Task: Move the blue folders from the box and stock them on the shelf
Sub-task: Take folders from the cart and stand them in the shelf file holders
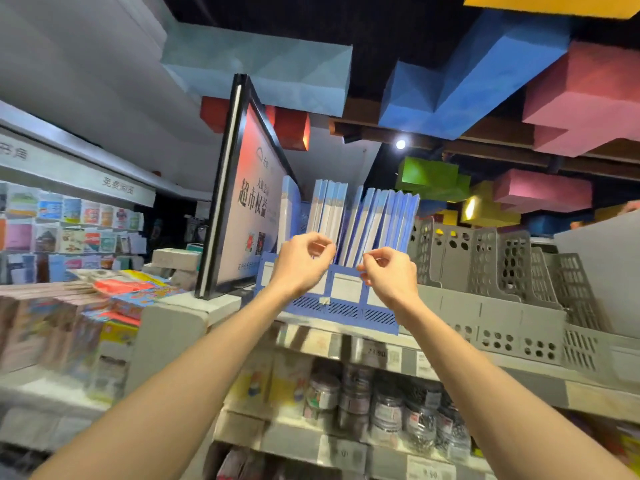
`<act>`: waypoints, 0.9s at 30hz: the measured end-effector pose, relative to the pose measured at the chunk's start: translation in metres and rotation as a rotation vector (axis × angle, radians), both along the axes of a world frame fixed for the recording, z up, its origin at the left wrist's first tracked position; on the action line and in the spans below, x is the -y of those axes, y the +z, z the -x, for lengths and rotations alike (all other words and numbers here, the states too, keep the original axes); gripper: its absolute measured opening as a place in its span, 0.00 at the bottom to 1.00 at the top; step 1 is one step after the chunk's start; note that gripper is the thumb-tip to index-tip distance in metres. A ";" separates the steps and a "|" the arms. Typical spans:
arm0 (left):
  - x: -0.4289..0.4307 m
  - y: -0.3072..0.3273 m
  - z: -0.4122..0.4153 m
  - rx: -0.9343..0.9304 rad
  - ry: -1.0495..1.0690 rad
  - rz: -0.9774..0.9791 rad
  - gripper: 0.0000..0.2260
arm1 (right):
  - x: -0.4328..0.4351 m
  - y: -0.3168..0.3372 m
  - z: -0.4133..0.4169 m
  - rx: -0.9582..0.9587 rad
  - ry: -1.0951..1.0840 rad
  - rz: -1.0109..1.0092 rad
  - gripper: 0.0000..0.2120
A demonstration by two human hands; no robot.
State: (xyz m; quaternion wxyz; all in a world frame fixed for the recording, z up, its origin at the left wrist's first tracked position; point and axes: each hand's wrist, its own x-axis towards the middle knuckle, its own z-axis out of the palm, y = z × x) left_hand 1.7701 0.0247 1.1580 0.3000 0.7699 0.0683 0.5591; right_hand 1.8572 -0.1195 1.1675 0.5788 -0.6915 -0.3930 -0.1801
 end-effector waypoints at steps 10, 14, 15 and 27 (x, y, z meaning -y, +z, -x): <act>0.108 -0.124 0.149 0.054 0.117 0.144 0.03 | 0.065 -0.124 0.114 -0.188 0.498 0.019 0.05; 0.146 -0.191 0.231 -0.022 0.271 0.281 0.04 | 0.070 -0.196 0.186 -0.271 0.686 0.143 0.04; 0.155 -0.207 0.253 -0.038 0.321 0.294 0.04 | 0.071 -0.211 0.205 -0.296 0.726 0.169 0.04; 0.227 -0.411 0.518 -0.128 0.804 0.657 0.05 | 0.078 -0.393 0.436 -0.364 1.124 0.584 0.06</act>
